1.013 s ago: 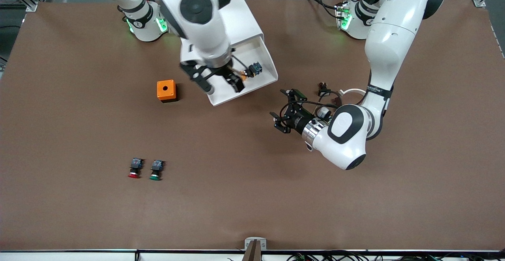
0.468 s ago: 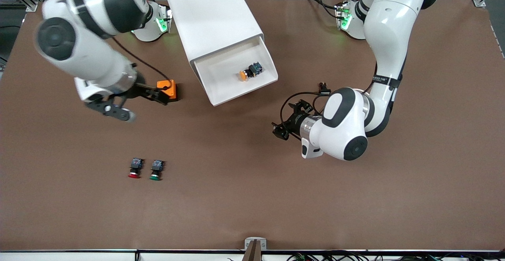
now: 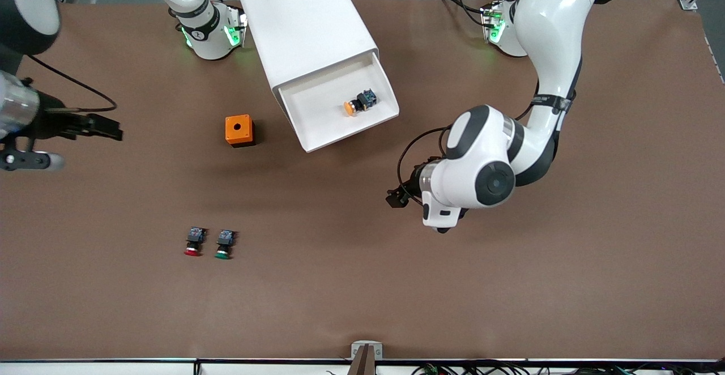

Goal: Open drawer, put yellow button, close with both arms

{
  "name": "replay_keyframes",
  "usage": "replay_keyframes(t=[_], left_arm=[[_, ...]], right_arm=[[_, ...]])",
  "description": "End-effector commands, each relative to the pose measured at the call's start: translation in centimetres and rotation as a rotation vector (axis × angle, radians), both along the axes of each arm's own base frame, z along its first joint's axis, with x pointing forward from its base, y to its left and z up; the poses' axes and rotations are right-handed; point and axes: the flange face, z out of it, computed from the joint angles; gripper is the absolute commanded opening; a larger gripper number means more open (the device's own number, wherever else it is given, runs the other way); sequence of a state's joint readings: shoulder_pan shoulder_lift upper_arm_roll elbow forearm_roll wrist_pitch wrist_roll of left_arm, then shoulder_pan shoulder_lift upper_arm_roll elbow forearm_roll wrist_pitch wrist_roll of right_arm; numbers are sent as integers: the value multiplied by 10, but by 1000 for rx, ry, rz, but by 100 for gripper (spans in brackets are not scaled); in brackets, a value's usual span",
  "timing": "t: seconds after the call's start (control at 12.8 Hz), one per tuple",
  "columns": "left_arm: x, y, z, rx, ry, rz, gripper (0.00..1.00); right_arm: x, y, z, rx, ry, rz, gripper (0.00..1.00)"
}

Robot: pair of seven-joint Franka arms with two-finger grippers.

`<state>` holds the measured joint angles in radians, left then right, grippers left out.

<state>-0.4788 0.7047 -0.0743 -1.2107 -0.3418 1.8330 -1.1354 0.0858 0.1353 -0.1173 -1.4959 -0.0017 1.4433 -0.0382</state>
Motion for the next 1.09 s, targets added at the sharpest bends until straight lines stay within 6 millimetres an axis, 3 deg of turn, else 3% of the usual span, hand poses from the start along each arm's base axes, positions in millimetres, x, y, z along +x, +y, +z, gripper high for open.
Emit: replay_keyframes(t=[0.0,0.23,0.39,0.7,1.01], left_arm=[[-17,-15,36,55,-121,-58,100],[-40,-37,47,104,-139,-52,99],[-62,-60,36,151,-143,-82,99],[-108,-102,16,208,-138,-152,99],[-167,-148,0,234,-116,-218,99]], right_arm=[[-2,-13,18,-30,-10,68,100],[-4,-22,46,-44,-32,46,100],[-3,-33,48,-37,-40,23,100],[-11,-28,41,-25,1,6,100],[-34,-32,60,-20,-11,-5,100]])
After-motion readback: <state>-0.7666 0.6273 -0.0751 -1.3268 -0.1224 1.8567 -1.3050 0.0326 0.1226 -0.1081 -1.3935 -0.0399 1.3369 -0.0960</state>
